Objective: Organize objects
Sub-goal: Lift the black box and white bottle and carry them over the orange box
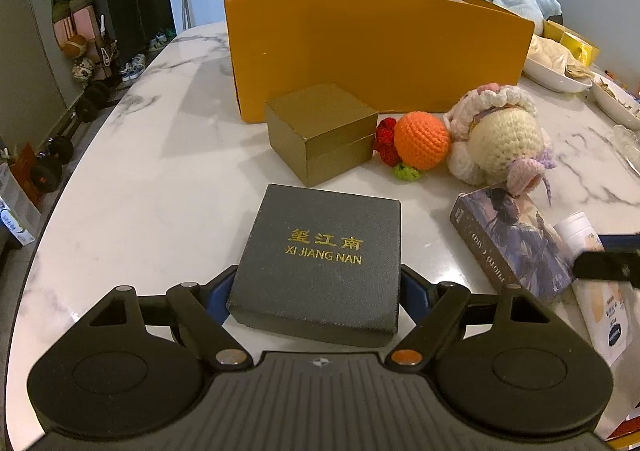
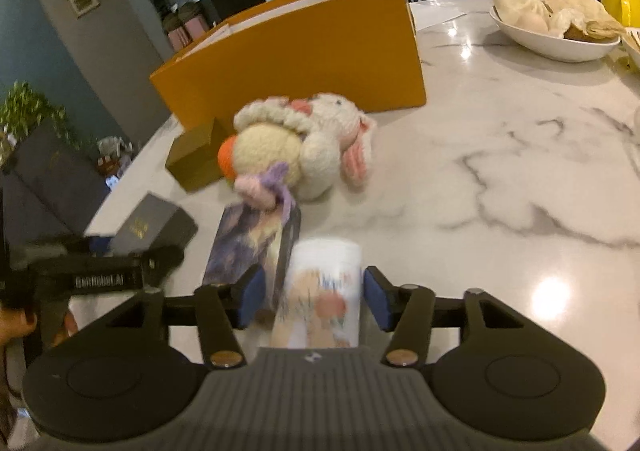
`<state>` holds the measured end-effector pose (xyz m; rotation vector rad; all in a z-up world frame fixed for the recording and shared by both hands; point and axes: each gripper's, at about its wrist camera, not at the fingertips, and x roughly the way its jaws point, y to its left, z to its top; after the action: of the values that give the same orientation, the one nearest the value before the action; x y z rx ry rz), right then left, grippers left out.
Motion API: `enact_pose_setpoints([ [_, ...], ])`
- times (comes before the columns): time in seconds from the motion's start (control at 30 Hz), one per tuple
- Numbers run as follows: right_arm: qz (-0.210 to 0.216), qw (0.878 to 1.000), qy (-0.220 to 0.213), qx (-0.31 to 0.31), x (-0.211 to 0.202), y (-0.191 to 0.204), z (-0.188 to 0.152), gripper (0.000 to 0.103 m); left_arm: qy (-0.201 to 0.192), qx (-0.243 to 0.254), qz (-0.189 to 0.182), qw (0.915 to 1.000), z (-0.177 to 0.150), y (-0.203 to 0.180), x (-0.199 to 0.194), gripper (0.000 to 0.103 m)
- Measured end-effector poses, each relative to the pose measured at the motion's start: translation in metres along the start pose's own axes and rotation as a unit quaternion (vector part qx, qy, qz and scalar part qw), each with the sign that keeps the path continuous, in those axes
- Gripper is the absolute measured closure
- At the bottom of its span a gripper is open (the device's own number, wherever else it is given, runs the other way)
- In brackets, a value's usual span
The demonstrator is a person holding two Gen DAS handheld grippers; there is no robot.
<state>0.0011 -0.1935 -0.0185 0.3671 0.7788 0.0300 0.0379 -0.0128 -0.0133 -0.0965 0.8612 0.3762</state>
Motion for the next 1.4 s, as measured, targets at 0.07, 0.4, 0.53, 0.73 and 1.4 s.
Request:
enact_pose_setpoints([
  [0.07, -0.014, 1.000, -0.002, -0.019, -0.004, 0.005, -0.007, 0.030, -0.002, -0.002, 0.003, 1.0000, -0.002, -0.001, -0.001, 0.008],
  [0.4, -0.094, 0.987, -0.026, -0.125, 0.002, 0.031, -0.033, 0.022, -0.013, -0.006, 0.002, 0.9999, -0.005, 0.000, 0.001, 0.002],
  [0.53, -0.116, 0.984, -0.042, -0.129, 0.001, 0.030, -0.037, 0.026, -0.022, 0.001, -0.003, 0.9998, -0.002, -0.001, 0.005, 0.002],
  [0.73, -0.127, 0.982, -0.061, -0.122, 0.001, 0.030, -0.041, 0.029, -0.031, 0.002, -0.006, 0.9995, -0.002, -0.003, 0.006, 0.008],
  [1.4, -0.118, 0.983, -0.077, -0.115, -0.012, 0.037, -0.033, 0.053, -0.033, 0.012, -0.009, 0.9993, -0.004, -0.012, -0.006, 0.010],
])
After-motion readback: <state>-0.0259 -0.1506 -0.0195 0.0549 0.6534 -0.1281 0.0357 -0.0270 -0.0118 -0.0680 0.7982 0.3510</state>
